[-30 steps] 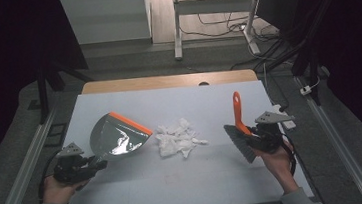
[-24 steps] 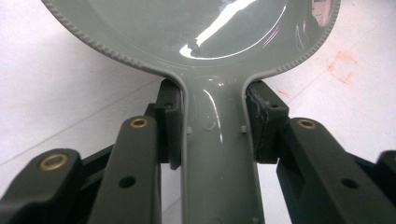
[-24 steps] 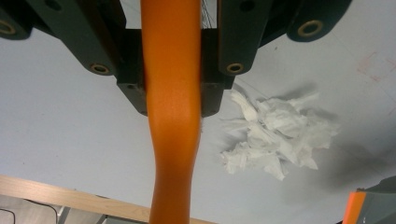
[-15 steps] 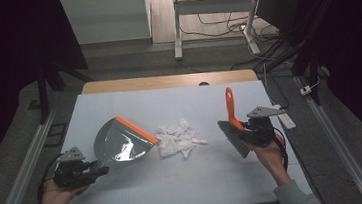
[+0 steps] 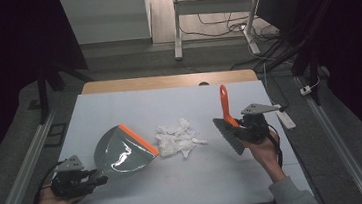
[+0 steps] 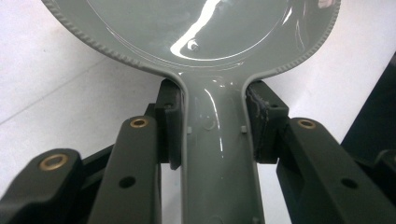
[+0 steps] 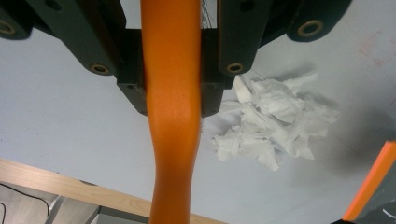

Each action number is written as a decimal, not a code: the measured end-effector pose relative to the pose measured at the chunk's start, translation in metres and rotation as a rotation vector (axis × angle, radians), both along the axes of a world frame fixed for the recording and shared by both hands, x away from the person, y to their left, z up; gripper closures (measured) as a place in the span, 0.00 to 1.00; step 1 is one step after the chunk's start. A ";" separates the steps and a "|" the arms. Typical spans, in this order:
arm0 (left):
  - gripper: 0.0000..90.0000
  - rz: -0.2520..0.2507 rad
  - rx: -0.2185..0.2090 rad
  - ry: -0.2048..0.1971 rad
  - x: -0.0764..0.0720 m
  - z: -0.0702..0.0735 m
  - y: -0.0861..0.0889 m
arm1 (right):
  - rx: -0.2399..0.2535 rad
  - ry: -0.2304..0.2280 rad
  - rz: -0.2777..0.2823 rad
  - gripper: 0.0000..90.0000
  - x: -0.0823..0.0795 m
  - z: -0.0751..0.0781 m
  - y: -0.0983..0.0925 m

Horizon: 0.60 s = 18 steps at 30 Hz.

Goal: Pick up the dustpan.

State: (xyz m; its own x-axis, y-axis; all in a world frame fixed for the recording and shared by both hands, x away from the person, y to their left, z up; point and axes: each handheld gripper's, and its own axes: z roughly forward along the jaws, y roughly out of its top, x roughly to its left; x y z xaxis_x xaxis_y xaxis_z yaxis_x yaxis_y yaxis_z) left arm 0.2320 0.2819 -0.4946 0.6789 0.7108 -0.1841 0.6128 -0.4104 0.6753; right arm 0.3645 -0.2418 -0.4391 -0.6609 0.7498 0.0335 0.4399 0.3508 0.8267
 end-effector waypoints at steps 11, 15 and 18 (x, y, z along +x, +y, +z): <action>0.68 -0.052 0.031 0.030 -0.005 -0.006 -0.003 | -0.002 0.024 0.001 0.78 0.018 0.004 0.014; 0.68 -0.081 0.043 0.038 -0.003 -0.009 -0.009 | -0.007 0.029 -0.012 0.78 0.027 0.004 0.017; 0.68 -0.106 0.055 0.048 -0.001 -0.011 -0.016 | -0.009 0.042 -0.031 0.78 0.037 0.003 0.019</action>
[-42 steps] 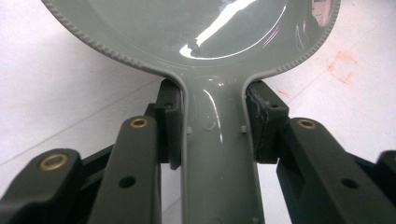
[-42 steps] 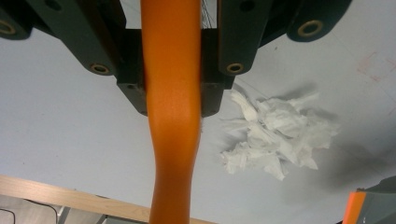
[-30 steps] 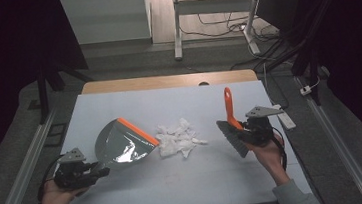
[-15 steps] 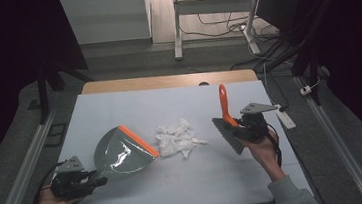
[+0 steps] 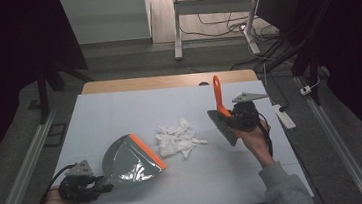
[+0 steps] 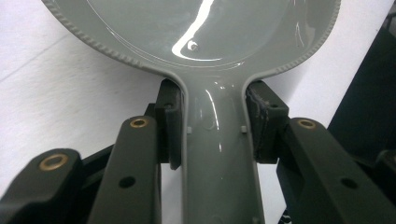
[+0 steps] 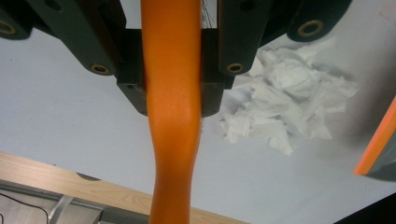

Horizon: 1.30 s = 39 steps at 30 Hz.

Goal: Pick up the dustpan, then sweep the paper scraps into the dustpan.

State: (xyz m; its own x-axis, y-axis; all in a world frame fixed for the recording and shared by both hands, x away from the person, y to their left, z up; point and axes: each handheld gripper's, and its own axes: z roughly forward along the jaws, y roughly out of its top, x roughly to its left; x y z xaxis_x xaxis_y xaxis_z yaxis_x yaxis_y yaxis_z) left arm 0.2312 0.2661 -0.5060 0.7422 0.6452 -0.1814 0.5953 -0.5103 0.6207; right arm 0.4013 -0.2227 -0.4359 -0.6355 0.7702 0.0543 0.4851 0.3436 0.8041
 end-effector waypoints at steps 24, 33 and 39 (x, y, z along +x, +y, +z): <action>0.68 -0.034 0.071 0.026 0.010 -0.004 -0.022 | -0.015 0.016 0.033 0.78 0.024 0.000 0.036; 0.68 -0.047 0.071 0.028 0.010 -0.004 -0.025 | -0.025 0.024 0.029 0.78 0.031 -0.001 0.043; 0.68 -0.042 0.069 0.030 0.011 -0.004 -0.026 | -0.029 0.035 0.021 0.78 0.038 -0.003 0.047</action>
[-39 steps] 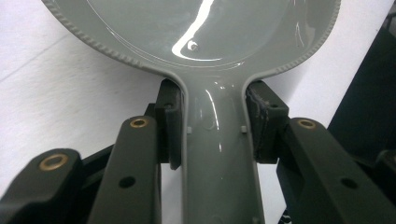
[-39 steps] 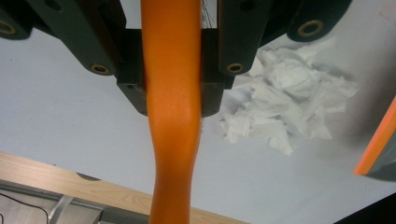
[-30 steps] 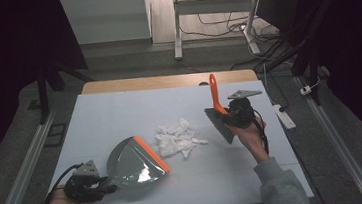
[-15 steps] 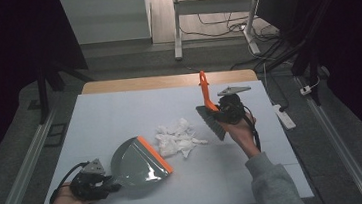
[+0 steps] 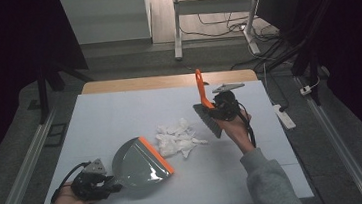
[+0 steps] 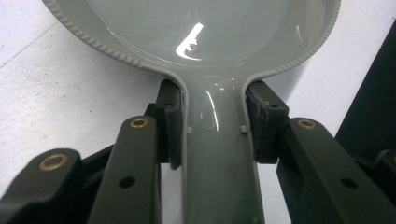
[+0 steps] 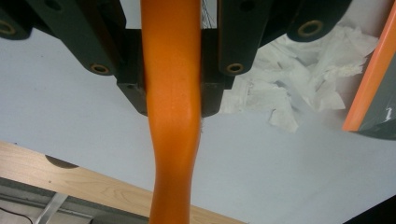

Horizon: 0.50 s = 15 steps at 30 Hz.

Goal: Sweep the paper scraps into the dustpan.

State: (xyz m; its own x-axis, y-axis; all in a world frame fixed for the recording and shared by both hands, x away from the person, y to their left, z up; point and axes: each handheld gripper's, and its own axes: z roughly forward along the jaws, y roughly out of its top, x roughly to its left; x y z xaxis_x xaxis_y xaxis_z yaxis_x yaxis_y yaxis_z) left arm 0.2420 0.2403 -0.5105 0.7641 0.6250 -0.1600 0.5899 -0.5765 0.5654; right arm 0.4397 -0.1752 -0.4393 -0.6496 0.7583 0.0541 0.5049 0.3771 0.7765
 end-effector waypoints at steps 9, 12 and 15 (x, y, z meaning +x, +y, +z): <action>0.68 -0.004 0.003 0.004 0.001 0.000 -0.003 | -0.003 0.027 -0.014 0.78 0.013 -0.013 0.010; 0.68 -0.009 0.004 0.007 0.001 -0.001 -0.004 | -0.011 0.026 -0.019 0.78 0.017 -0.016 0.014; 0.68 -0.010 0.010 0.014 0.002 -0.002 -0.004 | 0.002 0.030 -0.029 0.78 0.021 -0.020 0.017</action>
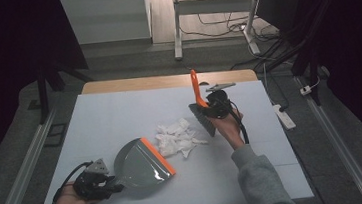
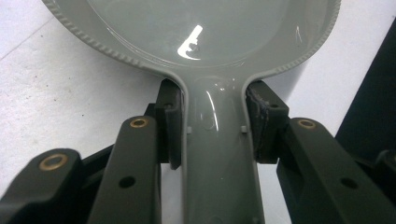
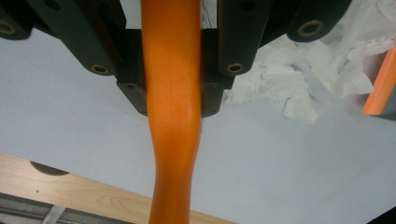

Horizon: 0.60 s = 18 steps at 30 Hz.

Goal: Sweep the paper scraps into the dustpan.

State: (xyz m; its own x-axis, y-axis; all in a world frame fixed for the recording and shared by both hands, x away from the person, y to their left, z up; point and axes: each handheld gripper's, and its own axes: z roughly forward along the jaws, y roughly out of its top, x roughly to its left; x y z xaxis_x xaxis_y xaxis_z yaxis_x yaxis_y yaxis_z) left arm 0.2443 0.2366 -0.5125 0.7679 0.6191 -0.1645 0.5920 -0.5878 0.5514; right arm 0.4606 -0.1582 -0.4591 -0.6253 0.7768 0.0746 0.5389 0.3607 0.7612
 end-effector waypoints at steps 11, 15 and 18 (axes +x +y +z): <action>0.68 -0.004 0.007 0.016 0.002 -0.002 -0.002 | -0.017 0.013 -0.012 0.78 0.009 -0.012 0.008; 0.68 -0.002 0.008 0.023 0.004 -0.002 -0.002 | -0.025 0.013 -0.003 0.78 0.009 -0.013 0.012; 0.68 0.000 0.002 0.033 0.005 -0.002 -0.003 | -0.031 0.015 0.008 0.78 0.009 -0.013 0.017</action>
